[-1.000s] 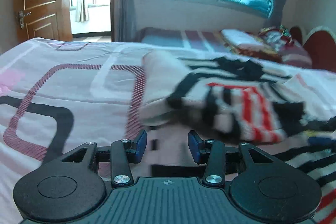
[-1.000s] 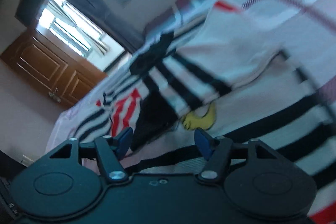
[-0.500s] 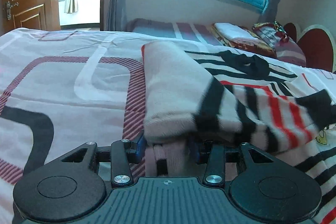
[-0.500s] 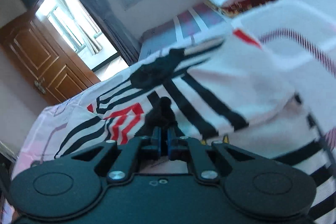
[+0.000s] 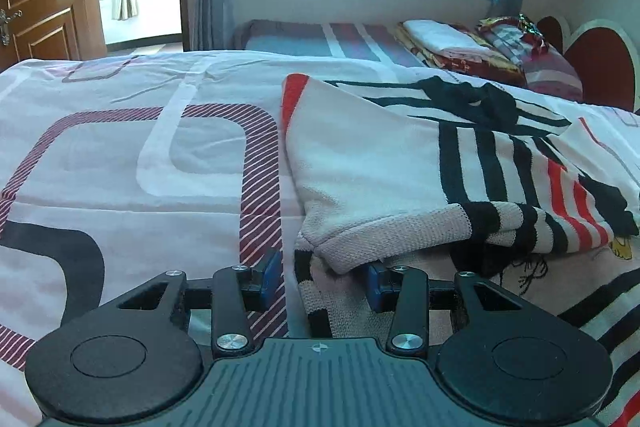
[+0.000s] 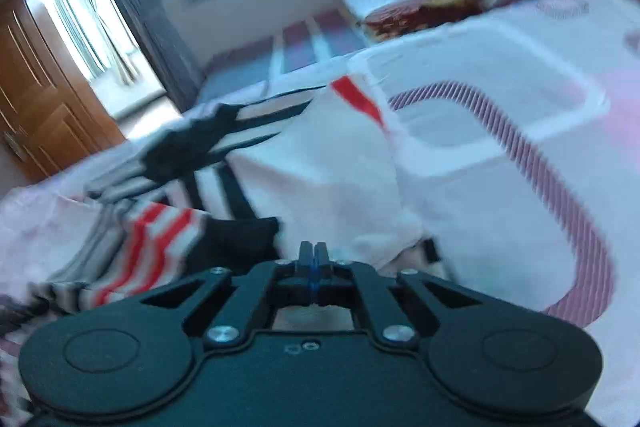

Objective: Fold small clothes

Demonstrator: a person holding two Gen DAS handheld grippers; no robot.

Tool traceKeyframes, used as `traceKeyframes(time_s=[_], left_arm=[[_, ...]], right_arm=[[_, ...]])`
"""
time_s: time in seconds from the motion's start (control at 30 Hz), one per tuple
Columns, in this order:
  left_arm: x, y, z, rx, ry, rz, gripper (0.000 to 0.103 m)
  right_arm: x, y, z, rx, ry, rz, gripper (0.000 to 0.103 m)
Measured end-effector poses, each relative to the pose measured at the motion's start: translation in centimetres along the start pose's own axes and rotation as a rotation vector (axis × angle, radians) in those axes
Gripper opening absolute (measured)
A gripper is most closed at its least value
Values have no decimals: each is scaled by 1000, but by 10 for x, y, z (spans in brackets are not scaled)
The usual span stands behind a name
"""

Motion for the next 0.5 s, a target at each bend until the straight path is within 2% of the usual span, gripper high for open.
traceKeyframes(time_s=[0.03,0.1,0.2,0.27,0.3,0.33,0.43,0.5], left_arm=[[0,0,0,4,-3,-2,43],[2,-2,2,5,-13,-4,43],[5,-4,6,18,-29,-1,43],[4,-5,7,12,-28,-9,43],[3,-5,7,6,-26,-15,43],[3,-5,7,3,-19,-21,43],[1,-4,2,9,1,-20,43],[0,-3,-1,17,12,-11,43]], right_arm=[[3,3,0,-32,-13,-27,42],[0,8,1,-45,-6,-68,42],[-16,16,12,-7,61,-85,41],[-27,21,20,45,77,-75,34],[-29,26,21,79,80,-82,18],[-32,33,21,128,91,-94,8],[-21,48,12,258,18,-73,7],[-9,53,-4,282,-46,-75,7]])
Point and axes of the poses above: each gripper's, at about its wrist camera, not at the fingertips, and x roughly against the way its jaws point, y to its left, z to its underside, the point moved 7 cm from there along -x, roughly the way its jaws point, and after that the axes turned 7 degrees about -y, right-handed, at the moved point
